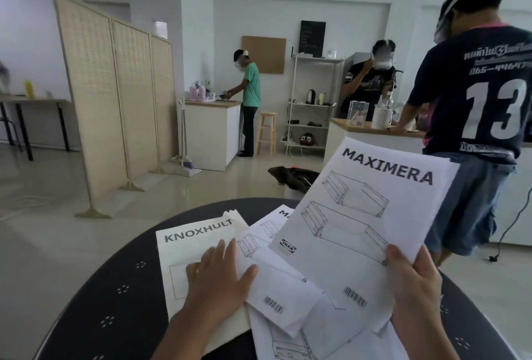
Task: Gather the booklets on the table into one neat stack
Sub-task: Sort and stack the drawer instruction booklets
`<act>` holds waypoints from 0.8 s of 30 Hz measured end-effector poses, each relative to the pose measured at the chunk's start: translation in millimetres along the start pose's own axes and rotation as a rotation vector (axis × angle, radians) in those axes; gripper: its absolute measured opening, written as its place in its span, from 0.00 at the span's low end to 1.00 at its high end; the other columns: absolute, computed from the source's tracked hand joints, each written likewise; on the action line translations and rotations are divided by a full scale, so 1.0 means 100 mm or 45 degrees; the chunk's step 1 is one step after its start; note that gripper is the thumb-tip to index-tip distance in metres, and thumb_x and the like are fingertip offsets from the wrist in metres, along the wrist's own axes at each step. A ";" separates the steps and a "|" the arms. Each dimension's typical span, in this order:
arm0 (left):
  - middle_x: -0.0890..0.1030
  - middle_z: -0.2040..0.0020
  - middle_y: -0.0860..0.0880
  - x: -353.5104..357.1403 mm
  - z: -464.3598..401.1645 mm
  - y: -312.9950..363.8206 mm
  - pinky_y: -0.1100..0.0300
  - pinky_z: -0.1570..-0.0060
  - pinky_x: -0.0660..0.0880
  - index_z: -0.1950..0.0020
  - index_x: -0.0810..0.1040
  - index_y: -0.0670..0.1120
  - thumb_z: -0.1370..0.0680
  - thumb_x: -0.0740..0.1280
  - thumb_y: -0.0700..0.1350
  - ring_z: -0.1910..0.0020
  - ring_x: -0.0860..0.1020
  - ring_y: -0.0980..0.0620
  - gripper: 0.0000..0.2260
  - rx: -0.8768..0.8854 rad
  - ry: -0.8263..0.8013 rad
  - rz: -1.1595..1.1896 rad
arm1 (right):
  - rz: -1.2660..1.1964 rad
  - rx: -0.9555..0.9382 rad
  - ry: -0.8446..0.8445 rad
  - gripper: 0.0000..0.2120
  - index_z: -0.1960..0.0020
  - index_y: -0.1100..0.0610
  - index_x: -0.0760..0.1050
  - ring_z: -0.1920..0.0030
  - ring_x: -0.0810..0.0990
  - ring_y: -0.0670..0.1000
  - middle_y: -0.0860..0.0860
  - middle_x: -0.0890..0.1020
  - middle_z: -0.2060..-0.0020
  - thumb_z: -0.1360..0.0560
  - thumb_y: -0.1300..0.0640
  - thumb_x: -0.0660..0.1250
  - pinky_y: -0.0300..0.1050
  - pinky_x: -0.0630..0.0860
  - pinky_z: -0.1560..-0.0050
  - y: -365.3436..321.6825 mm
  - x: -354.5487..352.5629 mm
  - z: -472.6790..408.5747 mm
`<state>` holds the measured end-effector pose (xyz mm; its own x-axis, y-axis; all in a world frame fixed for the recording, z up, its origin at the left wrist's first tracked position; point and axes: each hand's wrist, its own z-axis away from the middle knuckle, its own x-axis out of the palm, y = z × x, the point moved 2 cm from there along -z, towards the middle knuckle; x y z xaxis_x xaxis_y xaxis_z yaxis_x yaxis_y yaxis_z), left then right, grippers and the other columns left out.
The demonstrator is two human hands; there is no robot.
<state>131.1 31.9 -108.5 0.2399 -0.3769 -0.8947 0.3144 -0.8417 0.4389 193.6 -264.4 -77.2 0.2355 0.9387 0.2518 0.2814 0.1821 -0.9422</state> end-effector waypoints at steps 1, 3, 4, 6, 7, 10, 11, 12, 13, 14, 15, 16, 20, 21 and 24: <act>0.59 0.18 0.49 -0.01 0.01 0.00 0.42 0.26 0.52 0.20 0.56 0.53 0.22 0.52 0.68 0.20 0.55 0.47 0.35 -0.019 0.007 -0.034 | -0.015 -0.004 0.015 0.13 0.49 0.47 0.82 0.66 0.85 0.42 0.38 0.88 0.65 0.19 0.64 0.65 0.44 0.79 0.61 0.00 0.00 0.01; 0.67 0.24 0.50 -0.07 0.02 0.01 0.42 0.30 0.58 0.21 0.58 0.52 0.27 0.58 0.71 0.24 0.62 0.46 0.40 -0.081 0.062 -0.030 | -0.044 -0.003 0.034 0.14 0.49 0.46 0.83 0.61 0.84 0.47 0.39 0.88 0.64 0.18 0.64 0.64 0.47 0.79 0.56 0.00 0.01 0.02; 0.68 0.25 0.50 -0.11 0.02 0.02 0.43 0.31 0.60 0.19 0.55 0.51 0.29 0.61 0.72 0.25 0.63 0.45 0.44 -0.123 0.082 0.007 | -0.048 -0.005 0.044 0.15 0.50 0.46 0.83 0.60 0.84 0.48 0.39 0.88 0.63 0.18 0.64 0.64 0.48 0.80 0.55 0.01 0.02 0.02; 0.71 0.28 0.48 -0.17 0.05 0.00 0.46 0.32 0.63 0.19 0.54 0.50 0.33 0.68 0.72 0.27 0.65 0.44 0.50 -0.201 0.091 0.127 | -0.044 -0.011 0.060 0.15 0.50 0.46 0.83 0.63 0.85 0.46 0.39 0.88 0.63 0.18 0.64 0.64 0.47 0.80 0.56 0.03 0.04 0.02; 0.73 0.31 0.48 -0.21 0.07 -0.01 0.48 0.33 0.66 0.20 0.59 0.49 0.33 0.71 0.70 0.29 0.69 0.45 0.48 -0.224 0.092 0.198 | -0.047 -0.012 0.067 0.15 0.50 0.46 0.83 0.65 0.85 0.43 0.38 0.88 0.63 0.18 0.64 0.64 0.46 0.79 0.57 0.03 0.04 0.02; 0.83 0.46 0.52 -0.33 0.11 -0.06 0.52 0.45 0.78 0.43 0.81 0.54 0.30 0.76 0.57 0.49 0.82 0.51 0.18 -0.207 0.184 0.444 | -0.053 0.000 0.080 0.15 0.50 0.45 0.83 0.65 0.85 0.41 0.37 0.88 0.63 0.18 0.62 0.64 0.44 0.78 0.58 0.05 0.06 0.02; 0.84 0.51 0.53 -0.38 0.12 -0.07 0.53 0.51 0.80 0.51 0.81 0.56 0.29 0.76 0.52 0.55 0.82 0.53 0.09 -0.210 0.211 0.503 | -0.043 0.005 0.079 0.15 0.50 0.44 0.83 0.63 0.86 0.45 0.37 0.88 0.63 0.17 0.62 0.64 0.45 0.78 0.57 0.05 0.06 0.02; 0.84 0.53 0.53 -0.42 0.13 -0.07 0.55 0.55 0.80 0.57 0.78 0.57 0.28 0.75 0.48 0.59 0.81 0.54 0.07 -0.219 0.218 0.544 | -0.029 0.011 0.077 0.14 0.49 0.44 0.83 0.60 0.85 0.48 0.37 0.88 0.62 0.17 0.62 0.64 0.46 0.79 0.56 0.05 0.07 0.01; 0.83 0.54 0.55 -0.43 0.13 -0.08 0.56 0.60 0.80 0.58 0.76 0.57 0.26 0.74 0.45 0.60 0.80 0.55 0.09 -0.220 0.211 0.583 | -0.017 0.017 0.078 0.13 0.48 0.44 0.82 0.58 0.85 0.51 0.37 0.88 0.62 0.17 0.61 0.64 0.48 0.80 0.56 0.05 0.07 0.01; 0.81 0.54 0.56 -0.44 0.11 -0.11 0.57 0.65 0.79 0.57 0.75 0.55 0.25 0.71 0.42 0.61 0.80 0.55 0.10 -0.222 0.169 0.624 | -0.005 0.020 0.082 0.13 0.47 0.45 0.82 0.58 0.85 0.52 0.37 0.88 0.63 0.17 0.61 0.64 0.48 0.80 0.57 0.04 0.08 0.01; 0.81 0.52 0.55 -0.44 0.10 -0.13 0.58 0.67 0.79 0.55 0.74 0.54 0.24 0.69 0.39 0.60 0.81 0.53 0.10 -0.225 0.105 0.666 | 0.010 0.022 0.085 0.12 0.46 0.46 0.82 0.58 0.85 0.52 0.36 0.88 0.64 0.17 0.60 0.64 0.46 0.80 0.60 0.04 0.08 0.00; 0.81 0.50 0.54 -0.45 0.09 -0.15 0.57 0.66 0.80 0.52 0.73 0.53 0.23 0.68 0.37 0.58 0.82 0.51 0.10 -0.235 0.012 0.705 | 0.024 0.028 0.085 0.11 0.44 0.47 0.81 0.58 0.85 0.52 0.35 0.87 0.65 0.17 0.60 0.64 0.44 0.79 0.63 0.05 0.07 0.00; 0.84 0.44 0.44 -0.47 0.10 -0.27 0.45 0.50 0.83 0.40 0.73 0.49 0.26 0.69 0.30 0.51 0.86 0.42 0.20 -0.251 -0.273 0.955 | 0.047 0.082 0.060 0.10 0.44 0.48 0.81 0.60 0.85 0.51 0.36 0.87 0.66 0.16 0.60 0.63 0.42 0.78 0.66 0.09 0.07 -0.01; 0.85 0.45 0.42 -0.46 0.10 -0.27 0.43 0.50 0.83 0.39 0.74 0.48 0.27 0.68 0.27 0.51 0.86 0.39 0.22 -0.251 -0.307 0.994 | 0.058 0.088 0.053 0.10 0.45 0.49 0.82 0.60 0.85 0.52 0.37 0.87 0.66 0.17 0.60 0.64 0.43 0.79 0.65 0.10 0.07 -0.02; 0.89 0.53 0.44 -0.44 0.10 -0.21 0.48 0.56 0.84 0.41 0.80 0.45 0.28 0.70 0.28 0.55 0.88 0.41 0.19 -0.207 -0.314 1.020 | 0.088 0.096 0.020 0.15 0.53 0.43 0.84 0.61 0.85 0.54 0.40 0.88 0.66 0.17 0.60 0.65 0.47 0.80 0.61 0.11 0.09 -0.02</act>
<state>105.3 62.3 -78.9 0.2452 -0.9240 -0.2934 0.2680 -0.2262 0.9365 200.4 -254.6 -85.0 0.2667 0.9452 0.1881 0.1930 0.1389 -0.9713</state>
